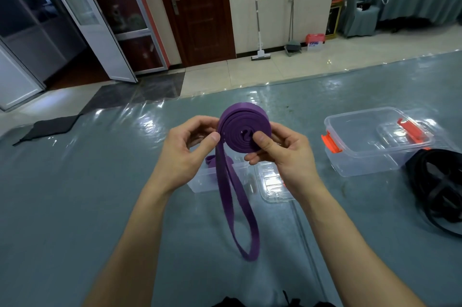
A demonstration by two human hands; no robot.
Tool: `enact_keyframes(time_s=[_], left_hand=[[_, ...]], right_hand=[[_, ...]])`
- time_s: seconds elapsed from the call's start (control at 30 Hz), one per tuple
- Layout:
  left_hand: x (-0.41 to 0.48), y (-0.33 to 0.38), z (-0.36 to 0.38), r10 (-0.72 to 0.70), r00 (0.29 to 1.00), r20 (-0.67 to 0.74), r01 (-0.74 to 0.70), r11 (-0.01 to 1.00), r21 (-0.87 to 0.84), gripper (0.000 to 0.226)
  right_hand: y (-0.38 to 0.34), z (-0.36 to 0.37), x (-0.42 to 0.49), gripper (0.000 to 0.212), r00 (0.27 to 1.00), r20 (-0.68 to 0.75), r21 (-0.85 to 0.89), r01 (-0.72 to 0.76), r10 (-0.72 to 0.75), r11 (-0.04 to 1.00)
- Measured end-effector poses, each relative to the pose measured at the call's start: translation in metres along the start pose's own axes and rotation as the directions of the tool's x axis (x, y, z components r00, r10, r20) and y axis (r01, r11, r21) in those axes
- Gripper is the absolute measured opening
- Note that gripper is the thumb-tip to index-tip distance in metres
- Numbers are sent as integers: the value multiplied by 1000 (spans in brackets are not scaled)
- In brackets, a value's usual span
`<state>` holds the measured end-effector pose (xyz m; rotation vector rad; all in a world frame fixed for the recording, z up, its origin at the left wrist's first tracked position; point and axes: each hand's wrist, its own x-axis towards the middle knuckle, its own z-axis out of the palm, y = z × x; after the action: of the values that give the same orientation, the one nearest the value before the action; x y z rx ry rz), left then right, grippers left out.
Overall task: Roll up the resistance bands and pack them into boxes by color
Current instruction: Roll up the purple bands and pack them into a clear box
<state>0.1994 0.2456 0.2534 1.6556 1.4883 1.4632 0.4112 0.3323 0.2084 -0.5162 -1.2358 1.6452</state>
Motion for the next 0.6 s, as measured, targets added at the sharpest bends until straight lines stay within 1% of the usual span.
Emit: enact_keyframes(time_s=[0.07,0.17,0.27,0.33,0.43,0.5,0.57,0.6], left_hand=[[0,0,2,11,999,-42,-11,1000,9,21],[-1,0,4,38,994,-101,-32,998,55,24],[-5,-1,0,74,987,-146,-59,993,102,22],[-6,1,-2,75,990,-122,-62,993,104,24],[-5,3,-4,55,997,-45,-50,993,106,31],[-4,5,-8,47,998,-37,-45,997,61,28],[-3,6,-11,5,1000,-28,-6,999,-40,28],[-3,7,-11,-29,999,-18,27,995,-100,30]], right_hand=[[0,1,0,40,1000,-3,-13,-2,2,1000],[-2,2,-1,37,1000,2,4,0,0,1000],[-6,4,-1,25,1000,11,-1,6,-6,1000],[-8,3,0,22,999,29,-26,19,-19,999],[-12,2,0,25,998,58,-76,36,-32,996],[-12,3,-2,25,998,53,-80,41,-37,996],[-12,5,-4,26,998,52,-48,42,-39,998],[-11,6,-4,31,998,58,-29,40,-38,999]])
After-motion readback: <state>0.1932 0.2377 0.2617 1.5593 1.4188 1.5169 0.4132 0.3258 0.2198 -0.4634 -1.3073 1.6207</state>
